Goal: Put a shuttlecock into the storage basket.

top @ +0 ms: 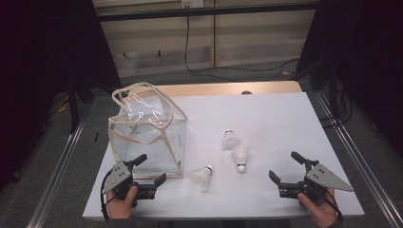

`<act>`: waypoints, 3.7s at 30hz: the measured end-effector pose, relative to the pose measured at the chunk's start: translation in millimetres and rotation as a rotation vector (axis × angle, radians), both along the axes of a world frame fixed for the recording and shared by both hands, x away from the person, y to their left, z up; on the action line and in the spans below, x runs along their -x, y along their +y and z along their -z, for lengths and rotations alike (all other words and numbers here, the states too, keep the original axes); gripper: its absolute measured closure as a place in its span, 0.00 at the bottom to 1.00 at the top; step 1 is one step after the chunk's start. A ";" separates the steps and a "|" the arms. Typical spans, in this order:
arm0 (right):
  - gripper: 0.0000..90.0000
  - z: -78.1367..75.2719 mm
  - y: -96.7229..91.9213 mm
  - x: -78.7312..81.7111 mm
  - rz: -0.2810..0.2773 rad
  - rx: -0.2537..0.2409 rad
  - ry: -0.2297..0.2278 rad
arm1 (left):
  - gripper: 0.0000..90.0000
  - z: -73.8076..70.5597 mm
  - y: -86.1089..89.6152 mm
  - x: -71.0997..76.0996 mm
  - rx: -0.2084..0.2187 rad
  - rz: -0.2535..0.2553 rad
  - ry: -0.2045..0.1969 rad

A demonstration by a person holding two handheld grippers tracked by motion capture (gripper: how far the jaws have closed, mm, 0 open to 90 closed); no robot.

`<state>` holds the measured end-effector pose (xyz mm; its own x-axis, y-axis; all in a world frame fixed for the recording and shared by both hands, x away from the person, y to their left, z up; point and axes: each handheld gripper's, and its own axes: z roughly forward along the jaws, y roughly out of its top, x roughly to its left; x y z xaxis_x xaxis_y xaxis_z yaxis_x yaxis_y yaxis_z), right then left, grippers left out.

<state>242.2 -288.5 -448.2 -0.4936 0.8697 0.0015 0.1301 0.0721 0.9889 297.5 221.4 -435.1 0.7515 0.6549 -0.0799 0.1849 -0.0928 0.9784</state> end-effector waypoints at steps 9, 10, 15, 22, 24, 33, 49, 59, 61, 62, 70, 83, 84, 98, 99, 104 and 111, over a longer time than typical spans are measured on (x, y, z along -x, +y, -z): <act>0.00 -0.3 -0.1 0.1 -0.003 -0.001 -0.003 | 0.01 -0.9 -2.8 0.8 0.011 0.016 0.005; 0.00 -0.4 0.1 0.1 -0.006 -0.006 -0.003 | 0.01 -1.1 -3.0 0.6 0.007 0.016 0.001; 0.00 -0.6 0.7 -0.2 -0.012 -0.004 0.000 | 0.01 -2.2 -5.2 1.6 0.005 0.030 -0.006; 0.00 -0.7 1.0 0.1 -0.013 -0.005 -0.001 | 0.01 -2.4 -13.3 3.6 0.010 0.054 0.003; 0.00 -0.7 0.9 0.1 -0.014 -0.006 -0.002 | 0.01 -2.7 -14.6 3.2 0.000 0.064 -0.004; 0.00 -0.4 1.3 -0.2 -0.016 -0.003 -0.001 | 0.01 -1.7 -21.8 4.6 0.006 0.089 0.013; 0.01 -0.4 2.3 -1.3 -0.022 -0.001 -0.001 | 0.01 -1.4 -30.9 6.5 0.008 0.128 0.020; 0.01 -0.5 4.2 -2.7 -0.027 0.000 -0.001 | 0.01 -0.6 -31.2 6.7 0.022 0.142 0.028; 0.01 -0.6 4.6 -3.0 -0.028 0.000 -0.003 | 0.01 -0.5 -32.0 7.0 0.030 0.144 0.023; 0.01 -0.9 5.0 -3.0 -0.030 0.000 0.000 | 0.01 -0.6 -32.4 7.5 0.032 0.147 0.027; 0.01 -0.9 7.9 -6.1 -0.039 -0.003 -0.004 | 0.02 -1.3 -39.6 9.5 0.040 0.169 0.032; 0.01 -1.1 6.4 -5.6 -0.037 -0.006 -0.004 | 0.02 -0.4 -55.2 10.3 0.017 0.194 0.061; 0.01 -1.1 6.2 -5.7 -0.037 -0.006 -0.005 | 0.02 -0.3 -56.5 10.7 0.016 0.198 0.064; 0.01 -0.9 6.3 -5.6 -0.036 -0.001 -0.006 | 0.02 0.2 -67.3 10.6 0.006 0.216 0.079; 0.01 -1.0 6.3 -5.5 -0.037 -0.002 -0.007 | 0.02 0.3 -67.9 10.5 -0.001 0.219 0.079; 0.01 -1.1 6.4 -5.5 -0.038 -0.002 -0.008 | 0.05 1.4 -70.7 10.6 -0.023 0.233 0.083; 0.01 -1.2 6.9 -5.0 -0.038 -0.002 -0.008 | 0.08 2.1 -74.8 10.6 -0.045 0.230 0.094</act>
<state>247.2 -281.6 -447.0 -0.5262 0.8503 -0.0012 0.1191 0.0751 0.9900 287.0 146.5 -437.2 0.8720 0.4716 -0.1311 0.2437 -0.1859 0.9519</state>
